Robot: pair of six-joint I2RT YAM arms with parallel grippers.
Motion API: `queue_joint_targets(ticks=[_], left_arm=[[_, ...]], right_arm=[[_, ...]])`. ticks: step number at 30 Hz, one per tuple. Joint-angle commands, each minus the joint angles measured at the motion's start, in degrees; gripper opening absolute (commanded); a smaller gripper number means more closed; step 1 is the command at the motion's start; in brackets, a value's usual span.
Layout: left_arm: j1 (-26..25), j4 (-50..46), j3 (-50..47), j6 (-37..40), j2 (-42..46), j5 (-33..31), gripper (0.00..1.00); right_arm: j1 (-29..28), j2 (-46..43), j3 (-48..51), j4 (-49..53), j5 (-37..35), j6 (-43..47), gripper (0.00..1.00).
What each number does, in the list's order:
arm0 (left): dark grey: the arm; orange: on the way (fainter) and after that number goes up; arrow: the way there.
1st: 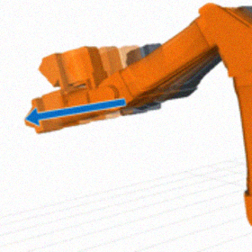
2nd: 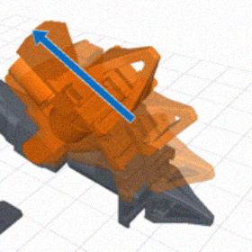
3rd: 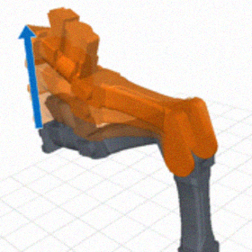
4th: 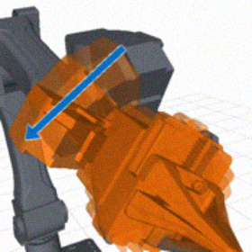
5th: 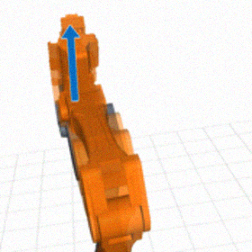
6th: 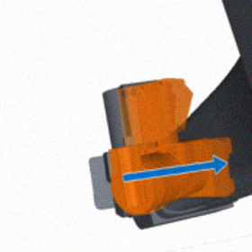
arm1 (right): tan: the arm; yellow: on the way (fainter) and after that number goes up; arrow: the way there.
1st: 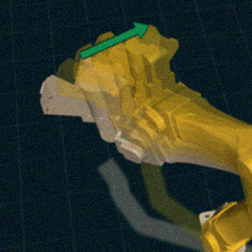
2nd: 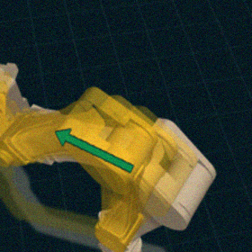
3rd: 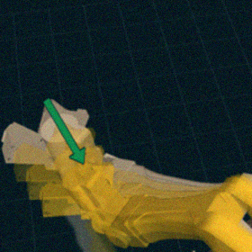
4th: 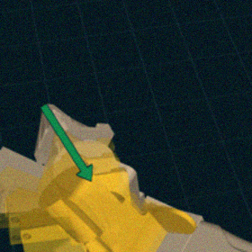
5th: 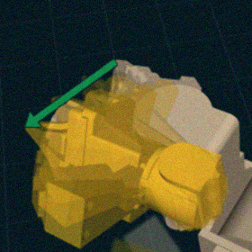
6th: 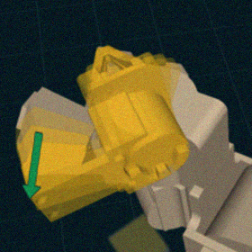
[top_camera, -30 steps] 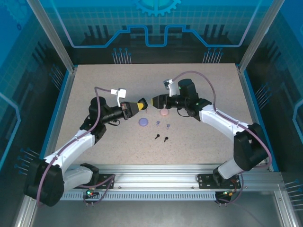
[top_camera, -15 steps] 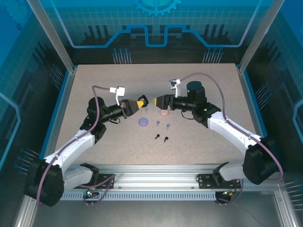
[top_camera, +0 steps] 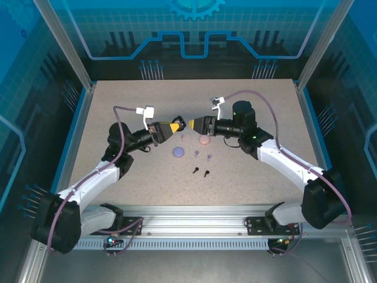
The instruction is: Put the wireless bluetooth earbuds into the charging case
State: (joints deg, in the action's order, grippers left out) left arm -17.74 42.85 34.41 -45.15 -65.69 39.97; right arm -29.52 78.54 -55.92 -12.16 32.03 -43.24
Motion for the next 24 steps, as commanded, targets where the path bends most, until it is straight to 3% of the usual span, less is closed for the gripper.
queue_joint_targets(ticks=[1, 17, 24], left_arm=[[-0.3, 3.6, -0.4, -0.8, -0.5, 1.2, 0.0], [-0.4, 4.6, -0.7, -1.2, -0.8, 1.3, 0.0], [-0.4, 5.3, -0.6, -1.6, -0.8, 1.4, 0.0]], right_arm=[[-1.0, 1.6, -1.4, -1.9, 1.2, -0.8, 0.58], [-3.0, 4.5, -4.9, -1.3, 0.4, -0.6, 0.54], [-3.6, 5.7, -5.6, -1.3, 0.4, -0.6, 0.39]])
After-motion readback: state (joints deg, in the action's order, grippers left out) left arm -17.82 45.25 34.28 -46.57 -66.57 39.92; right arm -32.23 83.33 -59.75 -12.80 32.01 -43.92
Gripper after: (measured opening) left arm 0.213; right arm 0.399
